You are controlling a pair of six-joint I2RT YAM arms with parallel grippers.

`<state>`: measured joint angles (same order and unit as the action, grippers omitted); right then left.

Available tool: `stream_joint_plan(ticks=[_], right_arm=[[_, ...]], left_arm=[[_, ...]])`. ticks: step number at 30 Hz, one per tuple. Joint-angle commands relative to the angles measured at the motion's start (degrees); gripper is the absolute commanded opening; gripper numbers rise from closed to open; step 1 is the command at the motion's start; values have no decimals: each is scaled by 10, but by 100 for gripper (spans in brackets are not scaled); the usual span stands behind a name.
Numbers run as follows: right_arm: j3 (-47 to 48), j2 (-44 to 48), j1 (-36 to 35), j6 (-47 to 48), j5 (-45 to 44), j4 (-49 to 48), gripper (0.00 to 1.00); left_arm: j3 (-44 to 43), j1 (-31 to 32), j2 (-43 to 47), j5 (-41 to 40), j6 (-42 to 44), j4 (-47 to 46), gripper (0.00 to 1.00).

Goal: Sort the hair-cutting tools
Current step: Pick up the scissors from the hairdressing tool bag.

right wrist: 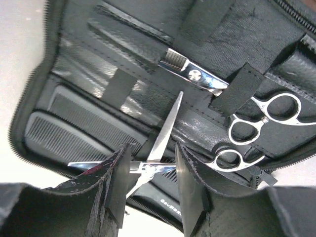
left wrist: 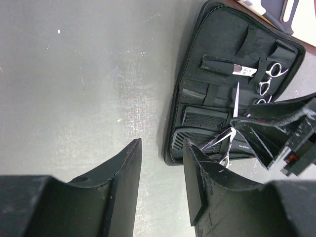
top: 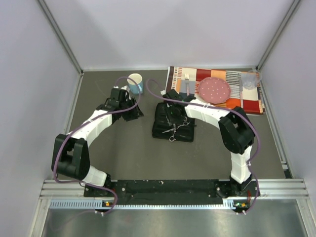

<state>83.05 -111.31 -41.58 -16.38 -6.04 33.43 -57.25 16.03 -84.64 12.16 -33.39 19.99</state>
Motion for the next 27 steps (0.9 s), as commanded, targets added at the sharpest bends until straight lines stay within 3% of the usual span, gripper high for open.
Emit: stream_joint_plan(ticks=[1,9,12,13,16,27], right_arm=[[29,-25,16,-35,-15,17,41],[46,-59,18,-44,5,21,36],[50,-68,19,-50,10,22,24],[53,-70,19,-53,12,23,15],[55,-73,20,-59,9,27,0],[60,-23,21,-65,7,32,0]], left_arm=[[-1,-7,11,19,16,-9,43],[-4,-18,7,28,21,-8,43],[-3,-21,9,27,23,-7,42],[-2,-21,9,28,24,-7,42],[-1,-22,10,29,24,-6,42],[3,-23,19,42,24,-6,41]])
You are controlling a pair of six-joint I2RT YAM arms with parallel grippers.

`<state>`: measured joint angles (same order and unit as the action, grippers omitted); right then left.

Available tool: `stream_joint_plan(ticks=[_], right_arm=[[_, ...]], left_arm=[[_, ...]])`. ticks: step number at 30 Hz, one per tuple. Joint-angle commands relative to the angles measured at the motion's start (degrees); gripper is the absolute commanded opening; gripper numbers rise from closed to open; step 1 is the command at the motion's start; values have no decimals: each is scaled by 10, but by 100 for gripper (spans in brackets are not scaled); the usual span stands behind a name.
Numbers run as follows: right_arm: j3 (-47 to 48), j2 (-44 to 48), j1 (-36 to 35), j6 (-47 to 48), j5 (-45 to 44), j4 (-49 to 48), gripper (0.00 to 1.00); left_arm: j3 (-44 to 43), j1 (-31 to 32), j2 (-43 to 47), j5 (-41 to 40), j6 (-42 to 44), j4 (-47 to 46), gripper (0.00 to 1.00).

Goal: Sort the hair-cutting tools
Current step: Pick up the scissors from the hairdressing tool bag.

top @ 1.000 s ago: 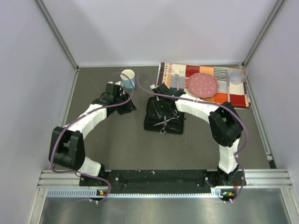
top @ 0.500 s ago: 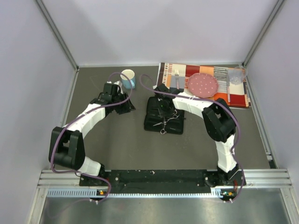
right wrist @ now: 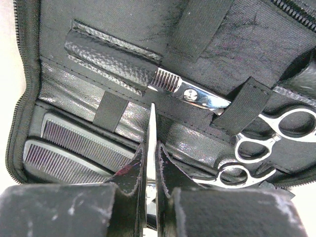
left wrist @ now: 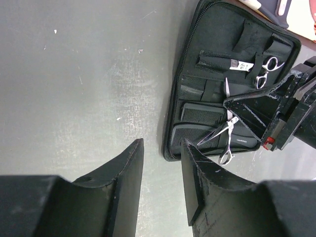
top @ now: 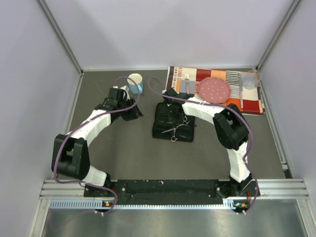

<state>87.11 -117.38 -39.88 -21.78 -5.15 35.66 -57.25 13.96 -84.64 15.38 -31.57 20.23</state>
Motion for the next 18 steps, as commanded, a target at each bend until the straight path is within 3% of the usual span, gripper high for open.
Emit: stream_joint_plan(ticks=[1,13,17,18], right_arm=[[22,55,3,-13,0,12,0],[31,181,3,-61,16,21,0],[35,217,3,-81,21,20,0],[37,233,4,-87,22,21,0]], left_arm=[[4,-2,22,11,4,-9,41],[39,-2,98,15,-16,-27,42],[86,-2,142,89,-29,-96,47],[101,-2,165,147,-33,-159,52]])
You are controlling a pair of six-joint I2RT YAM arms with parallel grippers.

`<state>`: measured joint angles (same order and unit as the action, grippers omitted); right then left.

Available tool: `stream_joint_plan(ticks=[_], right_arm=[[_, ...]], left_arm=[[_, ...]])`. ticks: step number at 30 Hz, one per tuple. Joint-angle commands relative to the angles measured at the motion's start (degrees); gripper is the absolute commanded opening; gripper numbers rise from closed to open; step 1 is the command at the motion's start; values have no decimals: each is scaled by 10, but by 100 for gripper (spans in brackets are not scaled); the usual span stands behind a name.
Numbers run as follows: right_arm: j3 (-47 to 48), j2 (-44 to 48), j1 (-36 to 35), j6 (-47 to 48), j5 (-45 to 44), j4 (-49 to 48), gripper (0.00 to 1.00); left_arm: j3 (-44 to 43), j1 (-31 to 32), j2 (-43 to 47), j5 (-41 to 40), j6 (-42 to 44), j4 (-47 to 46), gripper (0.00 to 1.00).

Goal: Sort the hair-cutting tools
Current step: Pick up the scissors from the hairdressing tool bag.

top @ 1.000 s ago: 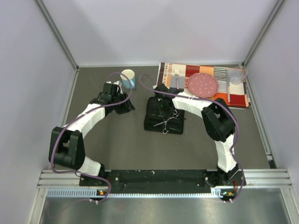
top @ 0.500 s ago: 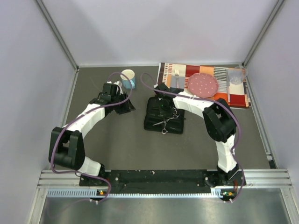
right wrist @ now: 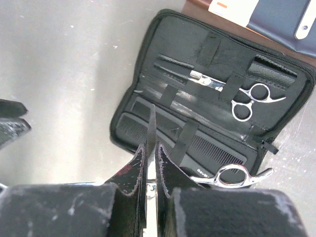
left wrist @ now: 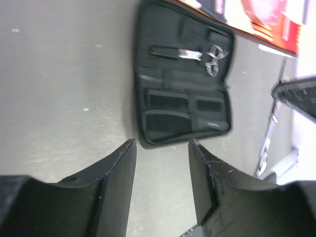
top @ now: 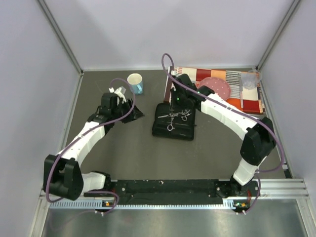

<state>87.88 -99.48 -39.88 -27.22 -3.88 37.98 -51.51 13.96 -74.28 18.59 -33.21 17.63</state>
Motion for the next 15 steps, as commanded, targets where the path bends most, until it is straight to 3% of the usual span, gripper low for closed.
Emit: stream_joint_plan(ticks=[1,6,8,15], right_arm=[[34,62,3,-48,14,-4,0],[68,103,3,-90,54,-15,0],[76,110,3,-105,67,-18,0],[89,125,3,-176,146,-47,0]], left_arm=[[58,-1,73,141,-31,-167,55],[139,16,142,239,-100,-411,82],[146,30,156,258,-110,-461,87],[97,107,136,252,-65,-470,92]])
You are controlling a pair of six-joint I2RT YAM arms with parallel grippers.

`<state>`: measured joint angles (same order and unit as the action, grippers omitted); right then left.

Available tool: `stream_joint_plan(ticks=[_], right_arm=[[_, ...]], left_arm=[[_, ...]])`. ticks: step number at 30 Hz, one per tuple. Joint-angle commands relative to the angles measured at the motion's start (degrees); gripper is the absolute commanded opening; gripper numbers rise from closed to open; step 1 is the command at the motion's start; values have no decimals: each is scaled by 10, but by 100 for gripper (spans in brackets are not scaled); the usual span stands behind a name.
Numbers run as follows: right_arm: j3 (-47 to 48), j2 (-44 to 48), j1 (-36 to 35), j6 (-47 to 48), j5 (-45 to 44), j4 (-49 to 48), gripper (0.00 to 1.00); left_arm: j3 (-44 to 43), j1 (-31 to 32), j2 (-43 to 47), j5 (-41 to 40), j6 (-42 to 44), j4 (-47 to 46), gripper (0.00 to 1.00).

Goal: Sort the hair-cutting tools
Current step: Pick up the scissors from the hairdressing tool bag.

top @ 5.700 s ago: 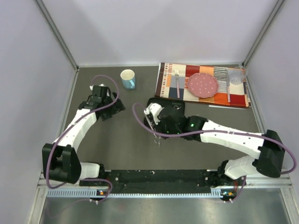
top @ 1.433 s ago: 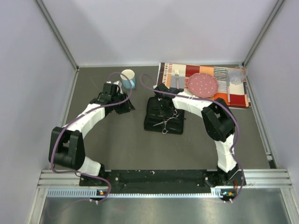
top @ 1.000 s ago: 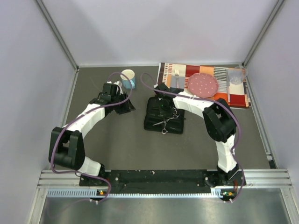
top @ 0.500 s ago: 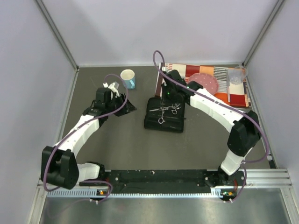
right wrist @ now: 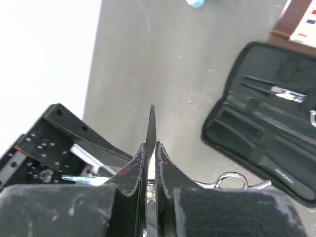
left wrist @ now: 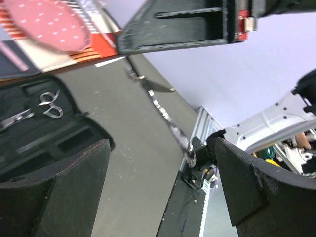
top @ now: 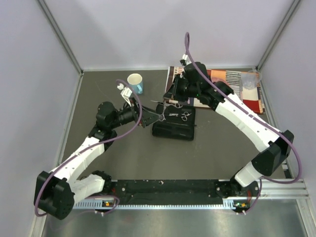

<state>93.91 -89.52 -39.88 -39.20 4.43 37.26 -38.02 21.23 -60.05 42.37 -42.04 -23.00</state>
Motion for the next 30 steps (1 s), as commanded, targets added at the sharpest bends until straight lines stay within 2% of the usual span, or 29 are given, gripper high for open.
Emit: stream_joint_plan(ticks=[1,8,14,21,30], right_arm=[[29,28,3,-61,72,-44,0],[22,44,3,-132,160,-106,0],[36,46,3,-178,216,-148,0],[27,44,3,-220,283,-192,0],[15,47,3,-236,315,-203,0]], left_arm=[[-45,44,-10,3,28,-64,92],[-61,53,-22,-51,44,-99,93],[-73,57,-39,-77,67,-93,94],[-86,57,-52,-79,73,-110,95],[-113,58,-61,-89,120,-97,96]])
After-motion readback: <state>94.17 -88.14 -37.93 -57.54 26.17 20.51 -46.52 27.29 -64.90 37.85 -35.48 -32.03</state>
